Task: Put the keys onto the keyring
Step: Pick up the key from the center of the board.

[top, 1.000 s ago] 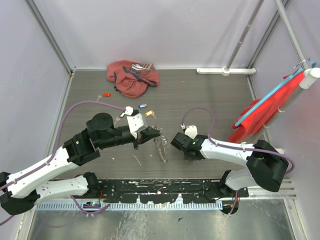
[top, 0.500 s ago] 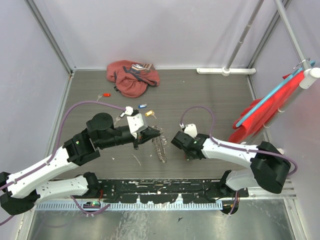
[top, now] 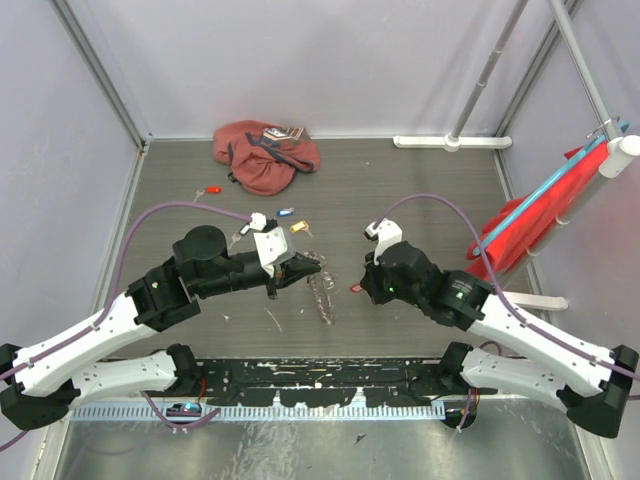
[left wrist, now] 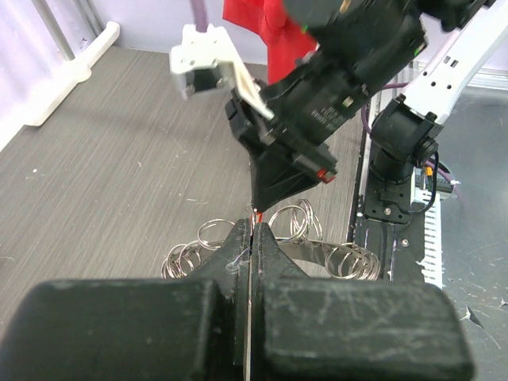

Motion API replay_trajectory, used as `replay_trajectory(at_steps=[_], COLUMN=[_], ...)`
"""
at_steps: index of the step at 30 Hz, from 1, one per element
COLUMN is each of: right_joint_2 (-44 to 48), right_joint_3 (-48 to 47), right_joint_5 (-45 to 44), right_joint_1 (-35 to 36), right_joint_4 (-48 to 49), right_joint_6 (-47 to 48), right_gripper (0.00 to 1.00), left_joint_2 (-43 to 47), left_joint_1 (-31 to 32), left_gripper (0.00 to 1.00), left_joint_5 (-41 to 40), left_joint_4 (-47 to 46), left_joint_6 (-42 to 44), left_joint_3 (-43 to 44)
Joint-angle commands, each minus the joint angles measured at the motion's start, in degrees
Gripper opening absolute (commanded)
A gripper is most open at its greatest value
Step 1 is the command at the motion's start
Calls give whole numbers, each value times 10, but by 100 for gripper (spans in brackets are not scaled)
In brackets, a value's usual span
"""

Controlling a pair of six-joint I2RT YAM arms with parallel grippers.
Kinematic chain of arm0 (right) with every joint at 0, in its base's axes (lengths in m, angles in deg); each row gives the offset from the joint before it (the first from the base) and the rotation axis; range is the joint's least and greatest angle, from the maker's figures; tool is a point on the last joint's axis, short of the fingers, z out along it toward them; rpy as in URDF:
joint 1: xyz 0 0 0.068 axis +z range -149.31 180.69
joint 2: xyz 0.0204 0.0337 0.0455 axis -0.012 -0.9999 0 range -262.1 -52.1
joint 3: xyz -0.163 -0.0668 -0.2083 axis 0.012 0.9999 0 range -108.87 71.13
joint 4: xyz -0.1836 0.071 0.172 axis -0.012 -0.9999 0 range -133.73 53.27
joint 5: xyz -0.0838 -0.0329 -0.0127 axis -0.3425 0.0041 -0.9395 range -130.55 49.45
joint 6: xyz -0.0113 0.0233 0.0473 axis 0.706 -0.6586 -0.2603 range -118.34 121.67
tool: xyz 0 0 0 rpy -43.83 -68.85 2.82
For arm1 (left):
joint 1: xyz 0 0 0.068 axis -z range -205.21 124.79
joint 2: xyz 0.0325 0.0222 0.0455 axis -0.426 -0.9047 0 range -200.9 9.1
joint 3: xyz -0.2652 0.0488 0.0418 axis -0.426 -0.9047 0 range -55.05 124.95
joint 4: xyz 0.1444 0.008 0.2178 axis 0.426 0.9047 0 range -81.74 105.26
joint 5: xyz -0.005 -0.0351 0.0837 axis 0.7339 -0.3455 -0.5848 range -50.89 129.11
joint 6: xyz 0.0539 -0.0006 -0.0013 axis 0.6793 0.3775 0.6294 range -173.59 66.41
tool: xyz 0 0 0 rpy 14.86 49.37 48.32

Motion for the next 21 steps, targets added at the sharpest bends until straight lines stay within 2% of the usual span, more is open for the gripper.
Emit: replay_trajectory(at_steps=[1, 9, 18, 21], right_joint_2=[45, 126, 81, 71], right_joint_3=[-60, -97, -190, -209], right_joint_5=[111, 210, 363, 380], right_joint_1=[2, 2, 2, 2], right_joint_4=[43, 75, 71, 74], right_joint_6=[91, 182, 232, 230], right_gripper=[1, 1, 1, 1], left_joint_2=[13, 32, 46, 50], left_joint_1=[-2, -3, -2, -2], left_gripper=[0, 0, 0, 0], left_joint_5=[-1, 11, 25, 29], left_joint_4=[-24, -43, -28, -13], left_joint_6=[10, 33, 95, 124], left_joint_3=[20, 7, 18, 26])
